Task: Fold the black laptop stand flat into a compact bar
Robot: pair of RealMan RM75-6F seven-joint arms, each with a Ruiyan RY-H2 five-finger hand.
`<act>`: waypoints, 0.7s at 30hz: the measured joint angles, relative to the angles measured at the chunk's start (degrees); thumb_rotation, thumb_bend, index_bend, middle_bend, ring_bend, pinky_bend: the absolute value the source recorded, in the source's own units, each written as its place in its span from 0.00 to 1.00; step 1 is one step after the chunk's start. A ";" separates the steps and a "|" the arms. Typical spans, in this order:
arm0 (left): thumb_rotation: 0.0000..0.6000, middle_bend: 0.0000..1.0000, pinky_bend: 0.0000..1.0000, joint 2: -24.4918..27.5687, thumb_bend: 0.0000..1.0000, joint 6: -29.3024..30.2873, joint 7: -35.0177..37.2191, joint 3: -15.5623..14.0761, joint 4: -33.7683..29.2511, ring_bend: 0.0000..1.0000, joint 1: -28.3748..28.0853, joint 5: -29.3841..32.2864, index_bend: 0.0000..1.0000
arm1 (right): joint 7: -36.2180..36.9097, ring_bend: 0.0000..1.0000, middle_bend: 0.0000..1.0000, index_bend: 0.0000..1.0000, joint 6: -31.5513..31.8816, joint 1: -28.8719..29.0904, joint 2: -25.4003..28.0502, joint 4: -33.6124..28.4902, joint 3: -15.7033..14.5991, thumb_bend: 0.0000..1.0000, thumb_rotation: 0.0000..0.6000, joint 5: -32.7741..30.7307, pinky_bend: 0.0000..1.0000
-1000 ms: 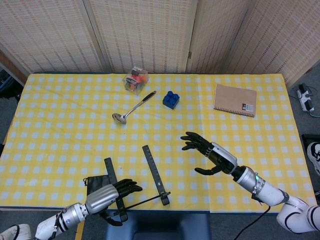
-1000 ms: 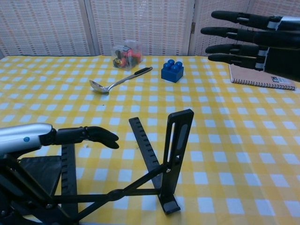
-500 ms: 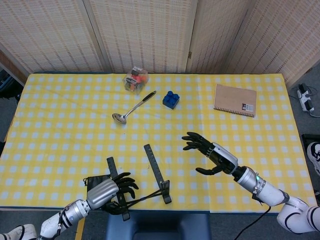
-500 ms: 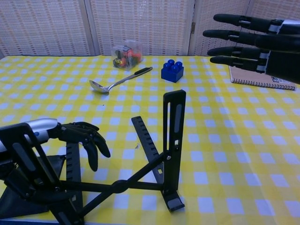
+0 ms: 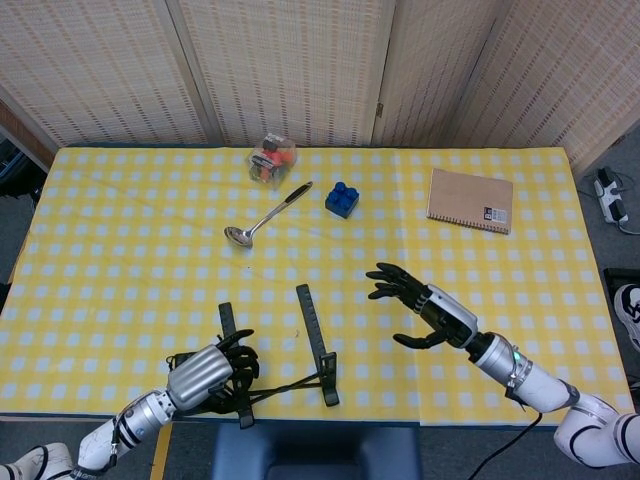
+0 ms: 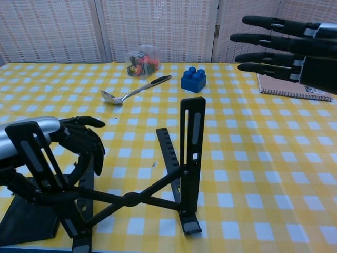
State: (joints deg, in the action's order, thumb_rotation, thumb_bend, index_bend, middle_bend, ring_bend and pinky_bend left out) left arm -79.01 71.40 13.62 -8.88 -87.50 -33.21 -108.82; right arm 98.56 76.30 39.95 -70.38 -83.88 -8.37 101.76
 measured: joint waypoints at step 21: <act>1.00 0.45 0.07 -1.42 0.35 -0.92 -8.87 6.98 7.04 0.25 -3.60 3.20 0.50 | 0.11 0.19 0.11 0.00 0.53 -0.87 -0.38 0.46 -0.02 0.31 1.00 0.26 0.00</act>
State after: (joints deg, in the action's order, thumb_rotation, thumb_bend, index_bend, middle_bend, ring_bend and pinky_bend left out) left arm -80.43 70.47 4.75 -1.90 -80.46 -36.81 -105.63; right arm 98.66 76.83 39.08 -70.76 -83.43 -8.39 102.02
